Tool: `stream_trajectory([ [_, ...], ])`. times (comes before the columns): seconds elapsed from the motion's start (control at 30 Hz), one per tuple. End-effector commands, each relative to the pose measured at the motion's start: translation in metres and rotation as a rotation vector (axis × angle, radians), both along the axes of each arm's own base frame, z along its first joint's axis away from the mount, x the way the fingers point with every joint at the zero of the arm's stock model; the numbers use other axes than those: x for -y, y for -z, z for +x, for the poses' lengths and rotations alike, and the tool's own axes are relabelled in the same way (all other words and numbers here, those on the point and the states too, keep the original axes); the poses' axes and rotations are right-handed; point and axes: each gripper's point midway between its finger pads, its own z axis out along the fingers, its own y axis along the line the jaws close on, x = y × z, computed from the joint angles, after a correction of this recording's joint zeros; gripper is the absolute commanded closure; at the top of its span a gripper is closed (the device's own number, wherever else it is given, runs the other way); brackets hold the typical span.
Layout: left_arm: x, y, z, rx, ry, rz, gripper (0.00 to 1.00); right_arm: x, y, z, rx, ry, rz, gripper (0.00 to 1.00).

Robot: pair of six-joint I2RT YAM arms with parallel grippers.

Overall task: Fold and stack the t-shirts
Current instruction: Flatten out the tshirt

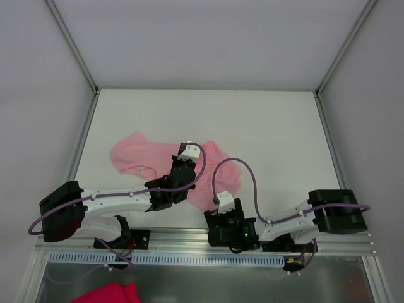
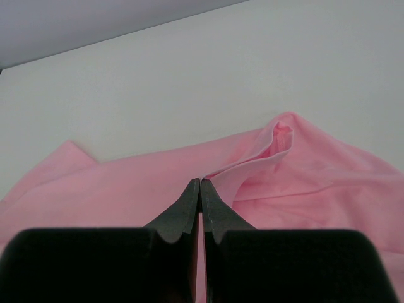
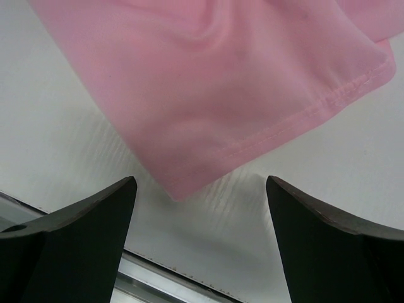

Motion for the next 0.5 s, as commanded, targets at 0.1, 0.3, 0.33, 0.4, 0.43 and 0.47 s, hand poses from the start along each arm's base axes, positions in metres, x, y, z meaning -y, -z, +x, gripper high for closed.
stream_trajectory([
  [0.1,-0.007,-0.010,0.001,0.025,-0.031,-0.058,1.00,-0.016,0.000,0.006,-0.025,0.026,0.094,0.18],
  [0.3,-0.009,-0.012,0.000,0.029,-0.033,-0.065,1.00,-0.021,0.007,0.004,-0.038,0.019,0.077,0.19],
  [0.33,-0.009,-0.011,0.000,0.028,-0.030,-0.064,1.00,-0.023,0.008,0.005,-0.042,0.023,0.083,0.21],
  [0.4,-0.010,-0.011,0.000,0.028,-0.033,-0.065,1.00,-0.025,0.015,0.005,-0.057,0.026,0.078,0.26],
  [0.43,-0.010,-0.010,-0.001,0.028,-0.033,-0.065,1.00,-0.026,0.017,0.005,-0.063,0.025,0.074,0.30],
  [0.47,-0.010,-0.010,0.000,0.028,-0.035,-0.063,1.00,-0.029,0.017,0.004,-0.068,0.022,0.079,0.33],
])
